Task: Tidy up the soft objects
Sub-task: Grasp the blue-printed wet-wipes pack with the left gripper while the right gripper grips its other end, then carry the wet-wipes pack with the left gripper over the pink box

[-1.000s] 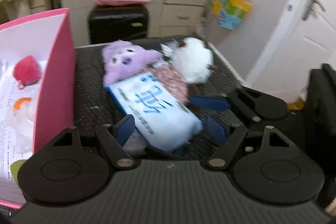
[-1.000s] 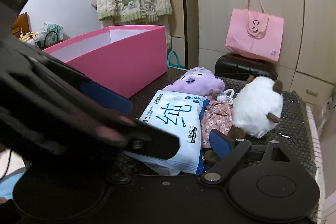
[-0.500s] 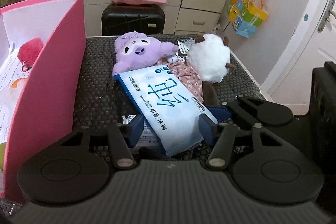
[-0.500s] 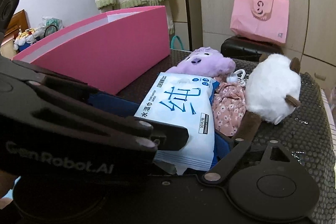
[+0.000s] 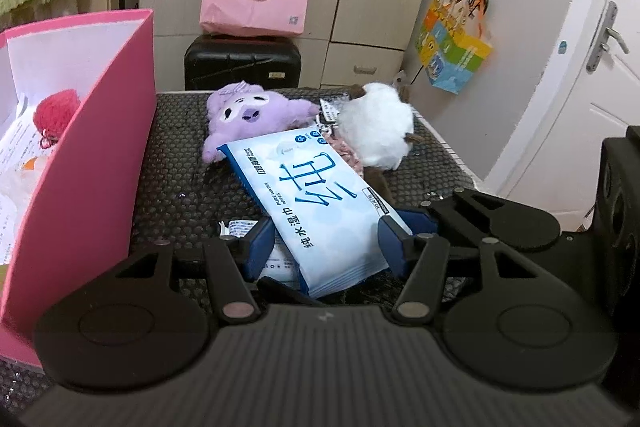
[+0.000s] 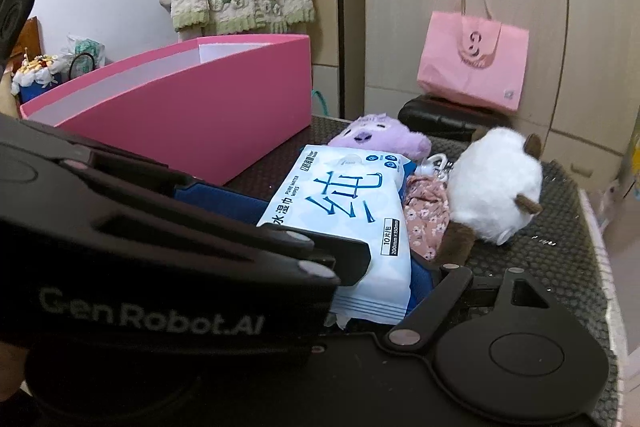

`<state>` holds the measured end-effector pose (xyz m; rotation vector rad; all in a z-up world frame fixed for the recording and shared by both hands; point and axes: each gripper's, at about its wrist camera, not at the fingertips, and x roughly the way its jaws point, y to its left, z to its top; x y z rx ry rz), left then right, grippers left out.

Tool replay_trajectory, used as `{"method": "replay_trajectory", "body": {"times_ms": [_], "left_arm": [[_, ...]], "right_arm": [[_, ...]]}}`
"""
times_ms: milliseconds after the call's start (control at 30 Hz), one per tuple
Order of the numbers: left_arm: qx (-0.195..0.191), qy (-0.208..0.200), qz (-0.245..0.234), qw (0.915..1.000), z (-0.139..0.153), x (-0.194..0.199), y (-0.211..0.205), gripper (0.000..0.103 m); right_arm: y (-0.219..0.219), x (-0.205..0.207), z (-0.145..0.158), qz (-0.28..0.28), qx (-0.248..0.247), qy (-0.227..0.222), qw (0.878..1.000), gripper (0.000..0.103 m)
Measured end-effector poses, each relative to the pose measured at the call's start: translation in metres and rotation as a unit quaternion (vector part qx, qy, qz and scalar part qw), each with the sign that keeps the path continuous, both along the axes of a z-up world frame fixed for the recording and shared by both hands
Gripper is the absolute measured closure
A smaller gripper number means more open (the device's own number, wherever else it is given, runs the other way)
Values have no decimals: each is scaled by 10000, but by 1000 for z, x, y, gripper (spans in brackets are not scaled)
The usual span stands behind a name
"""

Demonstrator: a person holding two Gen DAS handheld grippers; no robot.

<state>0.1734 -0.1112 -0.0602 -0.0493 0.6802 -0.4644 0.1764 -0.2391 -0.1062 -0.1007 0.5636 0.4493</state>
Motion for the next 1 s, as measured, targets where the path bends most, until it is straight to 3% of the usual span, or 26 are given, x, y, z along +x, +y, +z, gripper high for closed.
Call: {"method": "replay_trajectory", "body": {"times_ms": [567,1000], "left_arm": [[40,-242,-298,9993,18,-47,11,47],[8,-494,-364,9981,37,-107,37,47]], "right_arm": [[6,-48,18,-240,138,-198,9994,16],[22,-104,36,-300,317,-339,9985,16]]}}
